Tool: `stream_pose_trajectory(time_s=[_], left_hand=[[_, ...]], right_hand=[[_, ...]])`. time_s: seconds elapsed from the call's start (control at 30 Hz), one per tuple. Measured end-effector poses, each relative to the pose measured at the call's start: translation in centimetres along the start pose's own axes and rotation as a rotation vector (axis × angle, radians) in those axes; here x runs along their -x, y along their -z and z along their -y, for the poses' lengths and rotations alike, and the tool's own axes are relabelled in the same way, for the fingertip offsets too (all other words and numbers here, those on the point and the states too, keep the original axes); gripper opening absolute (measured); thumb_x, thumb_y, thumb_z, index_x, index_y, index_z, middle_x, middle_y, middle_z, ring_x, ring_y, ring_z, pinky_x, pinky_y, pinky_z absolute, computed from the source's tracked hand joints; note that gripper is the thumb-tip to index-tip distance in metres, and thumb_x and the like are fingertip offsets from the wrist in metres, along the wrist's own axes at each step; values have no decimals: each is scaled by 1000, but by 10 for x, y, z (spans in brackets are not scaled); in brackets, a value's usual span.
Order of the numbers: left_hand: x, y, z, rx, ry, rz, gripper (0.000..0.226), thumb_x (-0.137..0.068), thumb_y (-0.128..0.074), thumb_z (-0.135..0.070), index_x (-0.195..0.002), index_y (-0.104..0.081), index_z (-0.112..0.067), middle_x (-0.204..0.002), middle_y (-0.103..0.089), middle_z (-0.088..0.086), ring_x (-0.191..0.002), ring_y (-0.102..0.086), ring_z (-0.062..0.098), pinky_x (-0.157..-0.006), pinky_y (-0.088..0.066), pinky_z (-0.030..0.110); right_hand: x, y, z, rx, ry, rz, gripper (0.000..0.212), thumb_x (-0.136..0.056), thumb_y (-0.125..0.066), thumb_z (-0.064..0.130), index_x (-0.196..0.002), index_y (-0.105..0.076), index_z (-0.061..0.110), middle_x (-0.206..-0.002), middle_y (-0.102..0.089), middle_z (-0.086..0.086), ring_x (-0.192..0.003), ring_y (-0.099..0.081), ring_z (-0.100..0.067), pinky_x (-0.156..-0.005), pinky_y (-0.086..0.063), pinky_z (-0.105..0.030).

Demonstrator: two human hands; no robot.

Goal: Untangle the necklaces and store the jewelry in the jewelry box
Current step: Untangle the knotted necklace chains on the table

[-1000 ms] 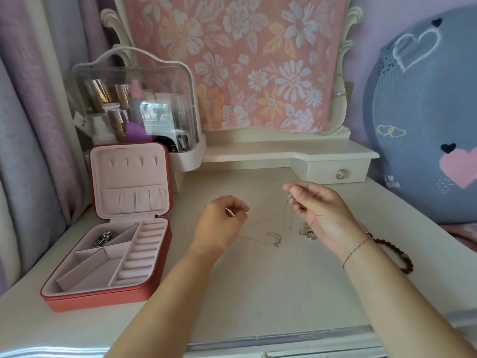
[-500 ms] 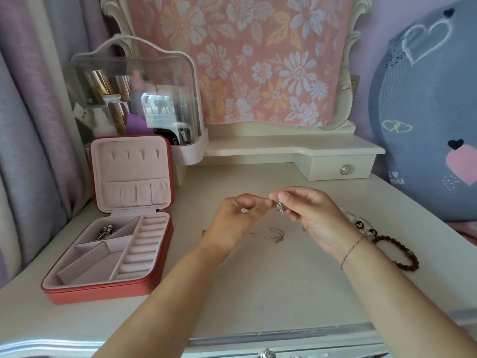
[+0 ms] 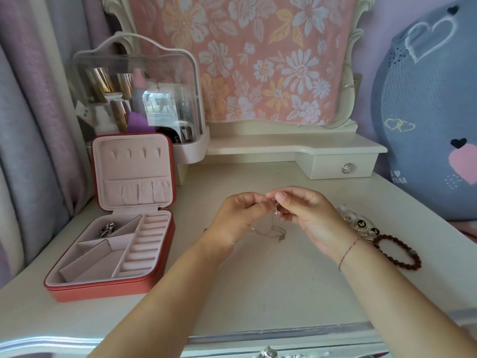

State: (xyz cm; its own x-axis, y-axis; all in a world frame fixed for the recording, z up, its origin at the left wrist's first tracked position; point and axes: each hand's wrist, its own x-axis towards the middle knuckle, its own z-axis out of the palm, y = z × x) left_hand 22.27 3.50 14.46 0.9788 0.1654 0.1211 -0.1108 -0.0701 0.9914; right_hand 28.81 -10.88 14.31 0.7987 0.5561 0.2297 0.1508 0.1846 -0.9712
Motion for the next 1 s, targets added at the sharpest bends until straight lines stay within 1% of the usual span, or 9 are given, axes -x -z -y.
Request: stream_pose_trajectory(time_s=[0.1,0.23,0.3,0.4,0.67,0.77,0.83,0.9,1.0], left_hand=[[-1,1,0,-7,-2,-15,11,-91,-64,-17,-80,-67,-15,-74,-67,-7,-70,-58,-2,-65,-42,5],[-2,1,3,-26,-49,-30,10,-88,-69,-23,-82,-70,-14,-83,-71,1,-79,-61,6,-72,-45,10],[-2,1,4,-37,-65,-50,10,-88,-69,-22,-82,-70,-15,-82,-71,1,-79,-60,7,-71,-45,10],[-4,1,6,-46,-74,-62,9,-89,-68,-20,-82,-69,-14,-80,-68,-1,-76,-58,6,-69,-43,10],[-4,-1,6,-57,-73,-22,8,-92,-65,-16,-85,-68,-15,-88,-69,6,-81,-58,10,-76,-44,17],[-4,0,6,-65,-56,-24,9,-93,-63,-15,-84,-67,-16,-83,-66,0,-77,-57,6,-72,-43,12],[-3,1,5,-73,-39,-21,11,-93,-60,-12,-84,-65,-15,-76,-64,-6,-70,-56,1,-66,-42,8],[-4,1,4,-93,-25,-12,13,-94,-58,-10,-83,-64,-15,-72,-61,-8,-64,-53,-3,-61,-39,6],[-4,0,4,-109,-6,-11,15,-94,-58,-13,-80,-62,-16,-68,-59,-8,-59,-50,-2,-57,-37,6]], right_hand=[[0,1,-1,-25,-23,-3,22,-76,-64,28,-90,-72,13,-76,-67,-1,-64,-62,-13,-62,-49,-21],[0,3,-2,-4,-54,-23,25,-76,-62,31,-91,-71,13,-77,-67,0,-66,-62,-12,-65,-47,-21],[-1,3,-3,-9,-78,-25,26,-76,-61,33,-91,-69,13,-75,-67,1,-66,-61,-10,-65,-44,-20],[-2,3,-3,-68,-117,-9,26,-77,-59,31,-91,-68,11,-71,-63,1,-62,-55,-11,-59,-39,-21],[-2,4,-2,-224,-198,17,20,-79,-58,25,-89,-65,8,-62,-52,-1,-49,-44,-10,-44,-34,-17],[-2,6,-3,-167,-172,-2,14,-87,-57,16,-89,-68,8,-62,-49,0,-50,-41,-9,-43,-31,-16],[-2,6,-5,-56,-106,-40,16,-92,-55,11,-87,-70,10,-61,-47,2,-52,-40,-8,-45,-31,-16],[-1,4,-5,73,-17,-84,17,-93,-56,10,-88,-72,12,-57,-45,6,-51,-38,-7,-48,-31,-15],[-1,3,-3,148,66,-144,16,-94,-57,10,-88,-71,12,-53,-41,7,-50,-36,-7,-48,-31,-13]])
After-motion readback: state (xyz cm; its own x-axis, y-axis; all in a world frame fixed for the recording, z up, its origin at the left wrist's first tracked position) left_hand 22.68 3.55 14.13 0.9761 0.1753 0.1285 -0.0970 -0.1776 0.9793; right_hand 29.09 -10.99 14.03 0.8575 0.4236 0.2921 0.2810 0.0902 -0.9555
